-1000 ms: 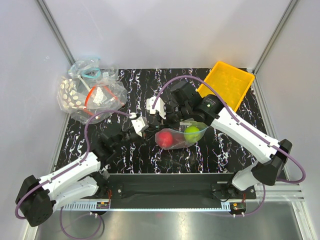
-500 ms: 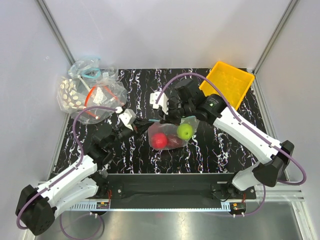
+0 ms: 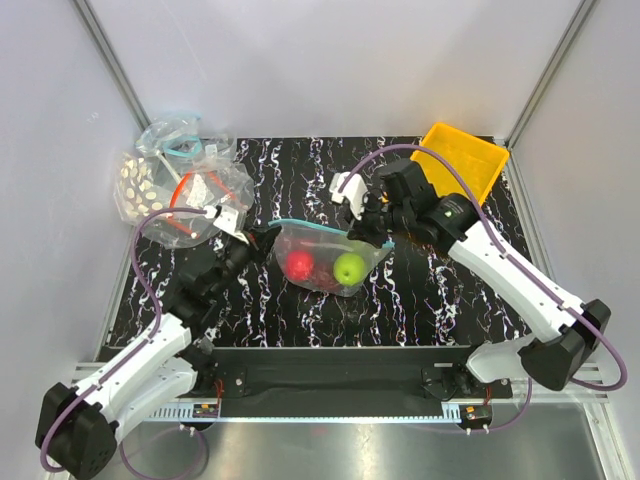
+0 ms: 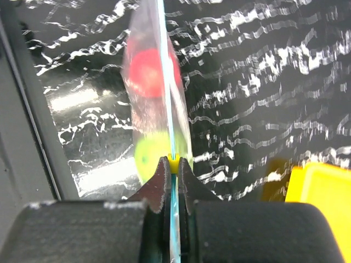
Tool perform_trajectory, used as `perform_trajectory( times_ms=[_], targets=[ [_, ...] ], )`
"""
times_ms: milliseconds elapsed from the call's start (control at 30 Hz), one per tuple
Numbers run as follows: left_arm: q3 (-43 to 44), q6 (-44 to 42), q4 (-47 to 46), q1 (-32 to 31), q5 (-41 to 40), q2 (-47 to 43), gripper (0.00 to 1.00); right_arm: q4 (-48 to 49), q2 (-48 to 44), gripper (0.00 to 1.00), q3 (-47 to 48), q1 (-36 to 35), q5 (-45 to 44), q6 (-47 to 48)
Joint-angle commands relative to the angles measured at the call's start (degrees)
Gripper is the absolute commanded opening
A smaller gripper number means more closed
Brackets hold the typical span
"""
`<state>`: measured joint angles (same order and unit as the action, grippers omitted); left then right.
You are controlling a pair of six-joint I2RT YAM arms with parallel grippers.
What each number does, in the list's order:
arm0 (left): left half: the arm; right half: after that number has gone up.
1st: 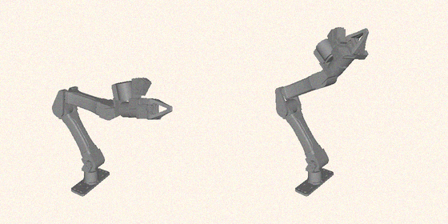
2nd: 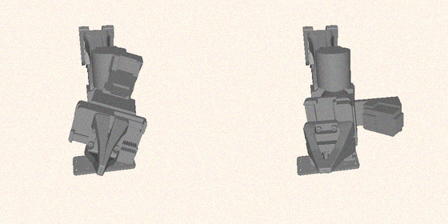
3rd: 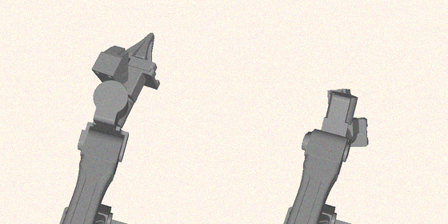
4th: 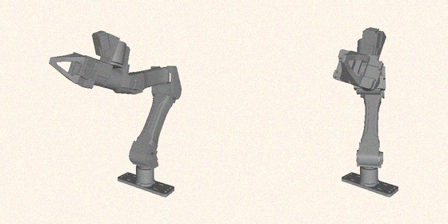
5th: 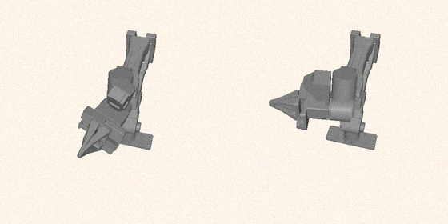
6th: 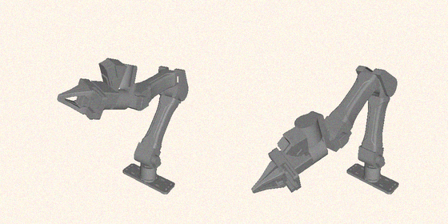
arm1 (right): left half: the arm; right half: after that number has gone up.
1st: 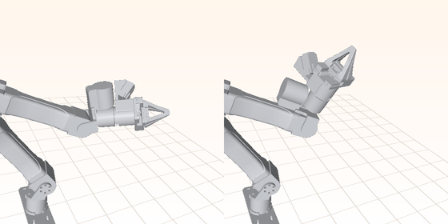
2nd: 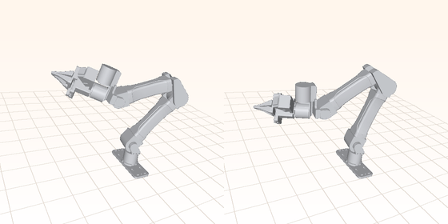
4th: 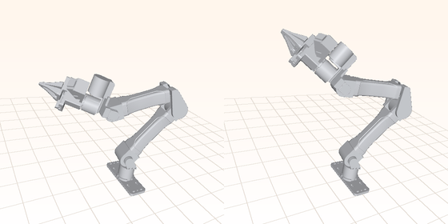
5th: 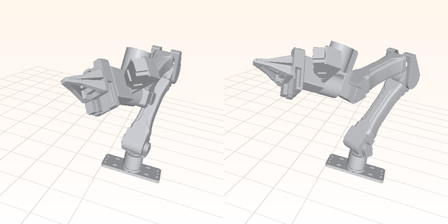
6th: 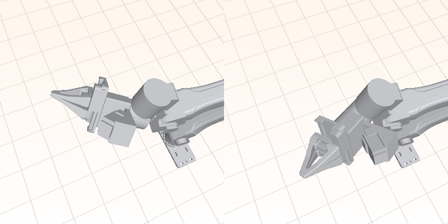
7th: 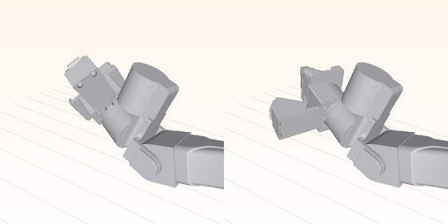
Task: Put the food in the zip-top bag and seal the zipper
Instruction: Zip the zipper food storage bag at the center of the board, then place the zipper food storage bag at the center of the board.
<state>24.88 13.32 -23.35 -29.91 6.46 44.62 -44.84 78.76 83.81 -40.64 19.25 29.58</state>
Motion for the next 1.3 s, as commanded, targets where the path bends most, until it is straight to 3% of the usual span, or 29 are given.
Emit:
perform_trajectory(
  times_ms=[0, 367, 600, 767, 967, 1100, 1167, 1200, 1233, 1267],
  targets=[
    [1.22, 0.91, 0.77, 3.19, -12.17, 0.46, 0.00, -3.15, -4.84, 0.00, -2.76, 2.41, -6.85, -5.14],
    [1.83, 1.27, -2.75, 3.54, -13.93, 5.91, 0.00, -3.94, -13.19, 0.00, -10.06, 3.73, -11.51, -15.34],
    [7.53, -0.22, -3.36, 3.54, -6.73, 12.32, 0.00, -3.59, -18.28, 0.00, -13.76, 3.82, -15.02, -20.53],
    [15.27, 0.12, -4.15, 3.54, 0.64, 21.62, 0.00, -2.88, -20.23, 0.00, -14.47, 5.13, -24.68, -23.16],
    [25.90, 2.41, -5.30, 2.93, 4.17, 32.52, 0.00, 0.98, -18.12, 0.00, -13.41, 16.46, -26.02, -22.82],
    [33.11, 3.55, -6.00, 1.70, 5.32, 40.27, 0.03, 3.35, -11.36, 0.00, -11.22, 23.14, -25.13, -24.04],
    [38.19, 3.73, -6.09, 0.91, 6.19, 45.45, 0.13, 4.75, -9.16, 0.00, -9.82, 26.57, -25.74, -25.70],
    [40.14, 4.25, -5.48, 0.73, 6.89, 47.12, 0.42, 6.24, -7.24, 0.04, -9.28, 27.97, -27.23, -26.59],
    [42.50, 4.69, -4.60, 0.73, 7.68, 49.92, 0.63, 6.86, -6.44, 0.16, -8.76, 28.94, -28.64, -27.64],
    [46.27, 4.96, -2.94, 0.82, 7.43, 50.73, 0.86, 7.13, -5.12, 0.43, -7.36, 30.52, -30.82, -29.22]
  ],
)
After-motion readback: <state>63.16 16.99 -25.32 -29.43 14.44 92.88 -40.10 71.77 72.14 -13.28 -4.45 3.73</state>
